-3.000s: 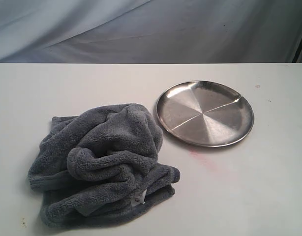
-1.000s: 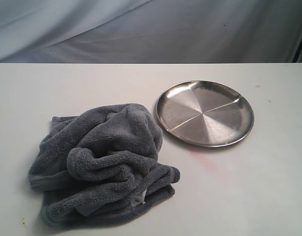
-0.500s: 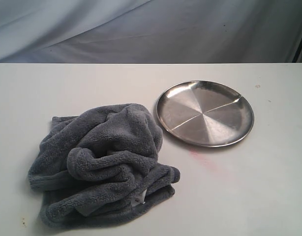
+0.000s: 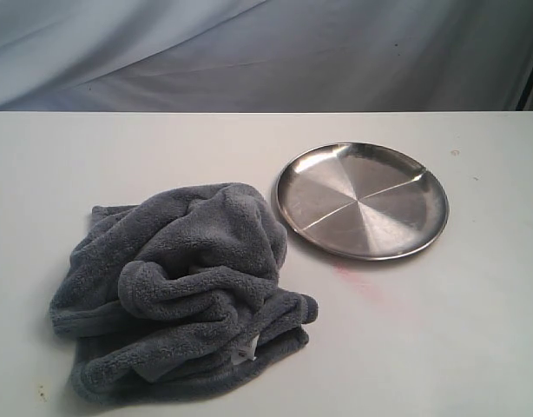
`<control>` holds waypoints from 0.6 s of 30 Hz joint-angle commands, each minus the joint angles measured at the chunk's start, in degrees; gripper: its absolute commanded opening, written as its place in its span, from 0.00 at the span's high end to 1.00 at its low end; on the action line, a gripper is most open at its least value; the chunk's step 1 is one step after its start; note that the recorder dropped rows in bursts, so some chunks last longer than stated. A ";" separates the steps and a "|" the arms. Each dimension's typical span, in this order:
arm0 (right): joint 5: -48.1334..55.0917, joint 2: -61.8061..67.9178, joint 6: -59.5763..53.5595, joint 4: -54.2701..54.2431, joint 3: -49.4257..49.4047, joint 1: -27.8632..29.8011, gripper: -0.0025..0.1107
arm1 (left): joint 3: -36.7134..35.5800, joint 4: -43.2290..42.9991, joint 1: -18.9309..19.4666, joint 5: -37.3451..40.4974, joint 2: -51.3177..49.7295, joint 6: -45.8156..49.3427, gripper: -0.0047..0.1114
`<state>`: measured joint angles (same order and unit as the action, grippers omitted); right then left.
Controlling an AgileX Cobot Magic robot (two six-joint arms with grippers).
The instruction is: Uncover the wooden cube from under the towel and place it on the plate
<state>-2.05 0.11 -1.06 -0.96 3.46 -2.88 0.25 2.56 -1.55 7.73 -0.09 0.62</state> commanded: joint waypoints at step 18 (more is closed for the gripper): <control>13.47 22.99 -1.66 -1.63 33.85 -0.28 0.98 | -0.25 -0.04 -0.05 -0.09 0.09 -0.16 0.95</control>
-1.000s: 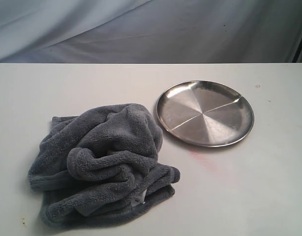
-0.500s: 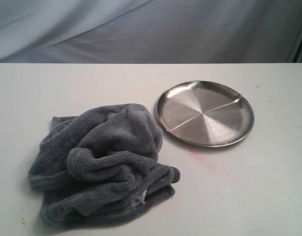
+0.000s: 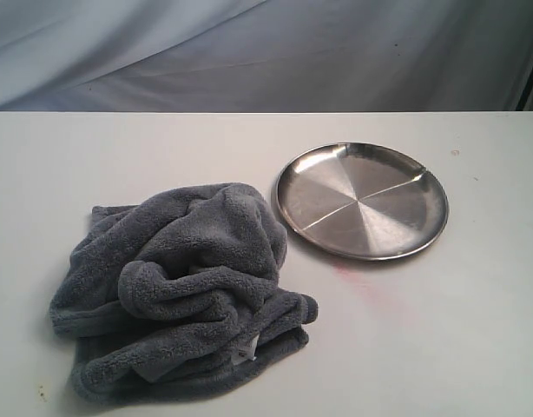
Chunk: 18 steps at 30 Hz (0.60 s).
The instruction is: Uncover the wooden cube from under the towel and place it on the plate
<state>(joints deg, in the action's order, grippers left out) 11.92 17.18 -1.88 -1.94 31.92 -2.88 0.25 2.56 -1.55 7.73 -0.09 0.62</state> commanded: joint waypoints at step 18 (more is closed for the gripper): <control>33.69 44.67 -7.42 -4.48 33.95 -16.56 0.98 | -0.25 -0.04 -0.05 -0.09 0.09 -0.17 0.95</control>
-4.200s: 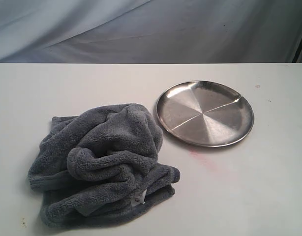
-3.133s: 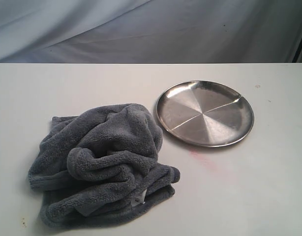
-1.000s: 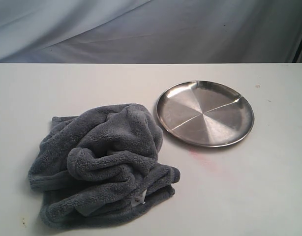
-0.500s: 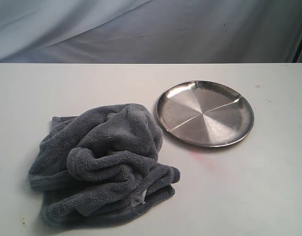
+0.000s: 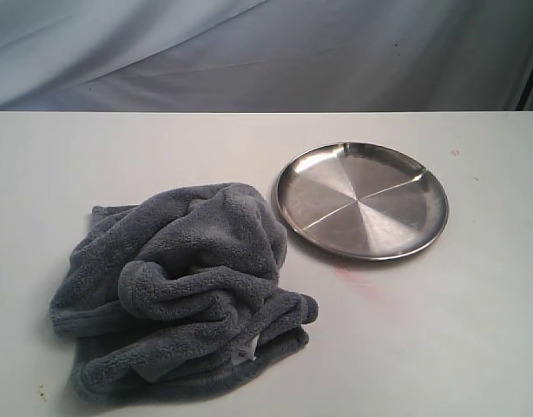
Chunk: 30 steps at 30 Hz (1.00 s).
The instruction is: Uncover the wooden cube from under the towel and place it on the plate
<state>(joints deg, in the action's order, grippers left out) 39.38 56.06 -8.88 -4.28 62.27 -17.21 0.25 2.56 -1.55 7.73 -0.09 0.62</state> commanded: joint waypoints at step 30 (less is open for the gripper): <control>7.68 32.84 -7.09 -16.74 4.48 -26.95 0.98 | -0.25 -0.04 -0.05 -0.09 0.09 -0.11 0.95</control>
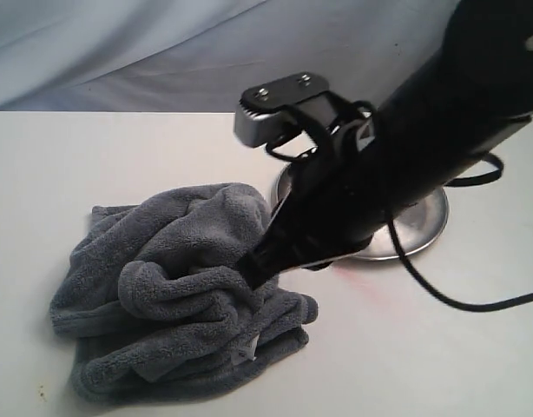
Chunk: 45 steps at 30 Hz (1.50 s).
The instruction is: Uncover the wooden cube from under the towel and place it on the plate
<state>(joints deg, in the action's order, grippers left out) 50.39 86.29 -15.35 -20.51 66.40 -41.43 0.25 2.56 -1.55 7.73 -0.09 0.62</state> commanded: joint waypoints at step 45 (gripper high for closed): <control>4.32 34.00 9.86 9.42 38.68 10.10 0.98 | -0.25 -0.04 -0.05 -0.09 0.09 -0.11 0.95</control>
<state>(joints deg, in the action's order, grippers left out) 53.34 119.45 -5.70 -10.40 101.31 -29.56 0.25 2.56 -1.55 7.73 -0.09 0.62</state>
